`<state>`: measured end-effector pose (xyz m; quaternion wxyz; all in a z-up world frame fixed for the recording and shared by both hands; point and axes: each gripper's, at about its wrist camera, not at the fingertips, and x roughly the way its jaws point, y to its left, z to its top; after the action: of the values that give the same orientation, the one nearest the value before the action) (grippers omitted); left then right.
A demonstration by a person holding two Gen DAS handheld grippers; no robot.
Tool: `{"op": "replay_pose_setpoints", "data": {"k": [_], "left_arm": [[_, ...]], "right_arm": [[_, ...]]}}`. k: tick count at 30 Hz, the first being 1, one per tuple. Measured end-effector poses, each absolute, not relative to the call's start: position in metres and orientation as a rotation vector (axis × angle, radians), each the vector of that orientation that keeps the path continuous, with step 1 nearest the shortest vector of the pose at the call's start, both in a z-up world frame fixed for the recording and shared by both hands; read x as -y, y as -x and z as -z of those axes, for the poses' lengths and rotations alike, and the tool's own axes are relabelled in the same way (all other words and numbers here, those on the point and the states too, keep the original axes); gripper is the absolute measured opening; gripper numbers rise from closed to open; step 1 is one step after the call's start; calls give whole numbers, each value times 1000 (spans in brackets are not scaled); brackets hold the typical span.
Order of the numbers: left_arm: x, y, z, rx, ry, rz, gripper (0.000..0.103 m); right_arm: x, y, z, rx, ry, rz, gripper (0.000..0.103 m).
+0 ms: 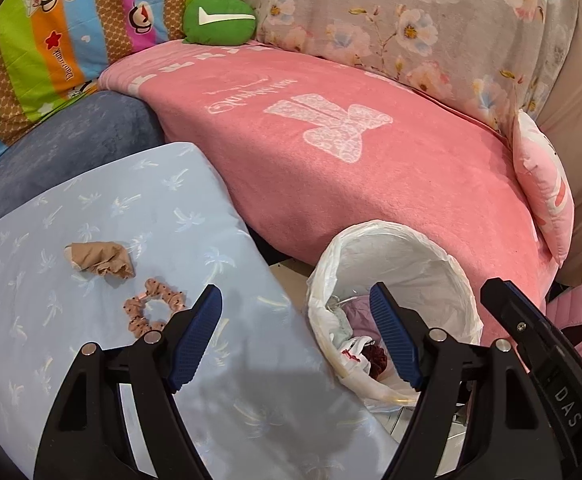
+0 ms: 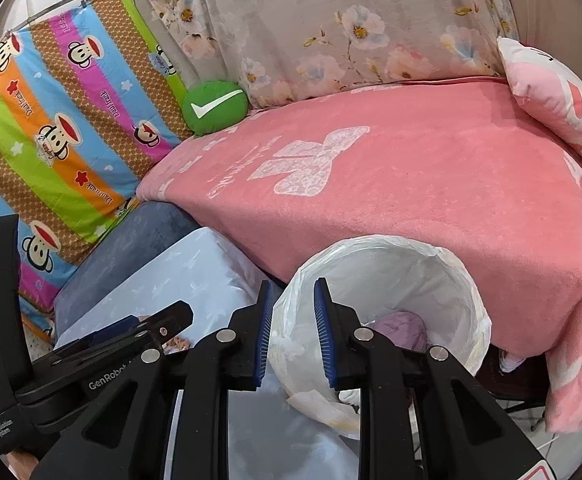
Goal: Organize soft objects
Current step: 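Move both open grippers back toward the beige sock and beaded scrunchie, then grasp the beige sock with the left gripper while the right grasps the brown beaded scrunchie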
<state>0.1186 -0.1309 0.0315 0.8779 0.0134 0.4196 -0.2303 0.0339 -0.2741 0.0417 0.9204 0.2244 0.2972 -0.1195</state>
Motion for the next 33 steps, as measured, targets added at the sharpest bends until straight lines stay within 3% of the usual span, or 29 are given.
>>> {"op": "replay_pose_setpoints", "data": {"k": [19,21,27,33], "left_arm": [[71,-128,-15,-897,23,354,73],[62,-130,-12,-903,32,332,73],[31,-138,0,-918,51,258,73],[-4,-149,13,-934,65,163,80]], "right_arm": [[213,-60,-30,-694,-402,153,22],[207,-64,-28,-703,-393,145,29],[183,-79,-15,-750,-373,114,39],[154,-101,3,-806,-359,64,46]]}}
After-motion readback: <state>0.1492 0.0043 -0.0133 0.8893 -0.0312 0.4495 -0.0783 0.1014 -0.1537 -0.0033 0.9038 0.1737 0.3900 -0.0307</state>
